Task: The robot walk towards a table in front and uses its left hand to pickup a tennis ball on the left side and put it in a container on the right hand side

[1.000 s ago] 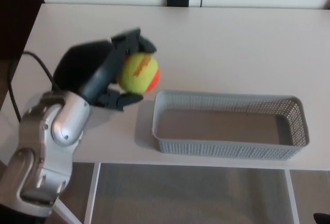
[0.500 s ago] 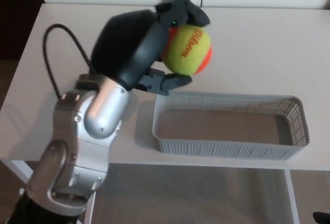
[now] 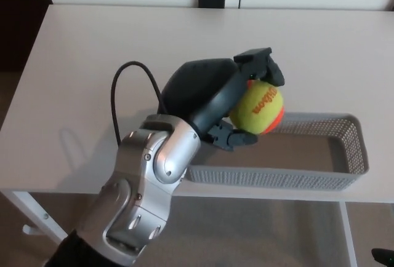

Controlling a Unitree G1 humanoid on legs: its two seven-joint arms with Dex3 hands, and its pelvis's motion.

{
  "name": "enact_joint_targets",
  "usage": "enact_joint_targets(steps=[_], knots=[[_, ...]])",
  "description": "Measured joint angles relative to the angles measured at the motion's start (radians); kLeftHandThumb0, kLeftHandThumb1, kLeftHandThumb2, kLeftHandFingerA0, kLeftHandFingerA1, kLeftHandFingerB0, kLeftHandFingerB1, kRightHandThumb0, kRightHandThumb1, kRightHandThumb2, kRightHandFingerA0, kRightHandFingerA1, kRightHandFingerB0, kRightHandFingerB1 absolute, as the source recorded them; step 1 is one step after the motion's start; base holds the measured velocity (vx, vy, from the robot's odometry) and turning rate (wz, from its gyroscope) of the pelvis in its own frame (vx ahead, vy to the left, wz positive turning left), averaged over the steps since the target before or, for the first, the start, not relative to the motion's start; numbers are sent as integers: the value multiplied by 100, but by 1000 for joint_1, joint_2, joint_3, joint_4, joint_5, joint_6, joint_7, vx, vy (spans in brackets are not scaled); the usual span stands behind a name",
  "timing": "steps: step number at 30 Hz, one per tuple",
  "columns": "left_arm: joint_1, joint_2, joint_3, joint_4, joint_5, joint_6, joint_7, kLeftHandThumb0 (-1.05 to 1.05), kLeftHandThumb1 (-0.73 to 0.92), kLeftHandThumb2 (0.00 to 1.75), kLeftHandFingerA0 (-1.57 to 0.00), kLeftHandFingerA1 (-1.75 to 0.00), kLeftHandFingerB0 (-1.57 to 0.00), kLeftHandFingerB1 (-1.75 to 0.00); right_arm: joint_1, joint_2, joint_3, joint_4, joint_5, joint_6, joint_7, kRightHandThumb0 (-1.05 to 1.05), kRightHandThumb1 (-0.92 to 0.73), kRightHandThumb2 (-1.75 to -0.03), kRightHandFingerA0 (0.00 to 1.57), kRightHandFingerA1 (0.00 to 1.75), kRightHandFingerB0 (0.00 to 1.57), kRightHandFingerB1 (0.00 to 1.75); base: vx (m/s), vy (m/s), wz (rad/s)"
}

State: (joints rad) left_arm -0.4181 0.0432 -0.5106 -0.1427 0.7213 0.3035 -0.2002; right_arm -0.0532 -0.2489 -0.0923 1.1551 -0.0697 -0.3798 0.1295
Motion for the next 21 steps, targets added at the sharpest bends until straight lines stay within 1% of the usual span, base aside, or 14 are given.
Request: enact_joint_targets(steps=[1, 2, 3, 4, 5, 6, 7, 8, 9, 10, 12, 17, 18, 21], knots=[[0, 0, 1, 6, 1, 0, 1, -11, 79, 46, -59, -175, -59, -131, -1, 0, 0, 0, 0, 0, 0, -43, -61, -58, 48, 41, 36, 35, 0, 0, 0], [0, 0, 4, 16, 2, 0, 4, -29, 68, 61, -77, -153, -74, -70, -2, 0, 0, 0, 0, 0, 1, -44, -61, -58, 48, 41, 36, 35, 0, 0, 0], [0, 0, 7, 26, 3, 0, 6, -29, 68, 61, -77, -153, -74, -70, -2, 0, 0, 0, 0, 1, 1, -44, -61, -58, 48, 41, 36, 35, 0, 0, 0], [-2, 3, 10, 36, 4, 0, 8, -12, 77, 59, -66, -159, -65, -98, -3, 0, 1, 0, -1, 1, 0, -44, -61, -58, 48, 41, 36, 35, 0, 0, 0], [-3, 3, 12, 40, 5, 0, 8, -10, 70, 61, -75, -126, -69, -57, -3, 0, 1, 0, -1, 1, 0, -44, -60, -58, 49, 41, 37, 35, 0, 0, 0], [-6, 8, 18, 53, 5, 0, 8, -10, 70, 61, -75, -126, -69, -57, -3, 0, 1, 0, 0, 2, 1, -44, -60, -58, 49, 41, 37, 35, 0, 0, 0], [-9, 13, 25, 65, 5, 0, 9, -21, 73, 61, -79, -82, -51, -39, -3, 0, 1, 0, 0, 2, 1, -43, -61, -58, 50, 41, 36, 35, 0, 0, 0], [-12, 17, 32, 78, 5, 0, 12, -21, 73, 61, -79, -82, -51, -39, -3, 0, 1, 0, 0, 3, 1, -43, -61, -58, 50, 41, 36, 35, 0, 0, 0], [-13, 18, 36, 83, 5, 0, 13, -59, 45, 81, 0, -31, -4, -28, -3, 0, 1, 0, 0, 3, 0, -44, -60, -58, 48, 41, 37, 36, 0, 0, 0], [-13, 20, 48, 95, 4, 1, 16, -78, 50, 84, 0, -7, 0, -7, -3, 0, 1, 0, -1, 3, 0, -43, -61, -58, 50, 41, 37, 36, 0, 0, 0], [-17, 22, 62, 121, 4, 5, 17, -87, 53, 87, 0, 0, 0, 0, -3, 0, 1, 0, 0, 3, 0, -43, -61, -58, 49, 41, 37, 36, 0, 0, 0], [-30, 49, 75, 160, 4, 12, 7, -92, 52, 93, 0, 0, 0, 0, -3, 0, 0, 1, 0, 4, 0, -42, -61, -58, 49, 41, 37, 36, 0, 0, 0], [-36, 56, 74, 161, 4, 12, 2, -96, 54, 98, 0, 0, 0, 0, -4, 0, 0, 1, 0, 5, 0, -52, -48, -79, 45, 53, 32, 47, 0, 0, 0], [-48, 82, 63, 156, 5, 11, -17, -98, 56, 100, 0, 0, 0, 0, -8, 0, 0, -1, 0, 6, 0, -52, -48, -79, 44, 53, 32, 47, 0, 0, 0]])
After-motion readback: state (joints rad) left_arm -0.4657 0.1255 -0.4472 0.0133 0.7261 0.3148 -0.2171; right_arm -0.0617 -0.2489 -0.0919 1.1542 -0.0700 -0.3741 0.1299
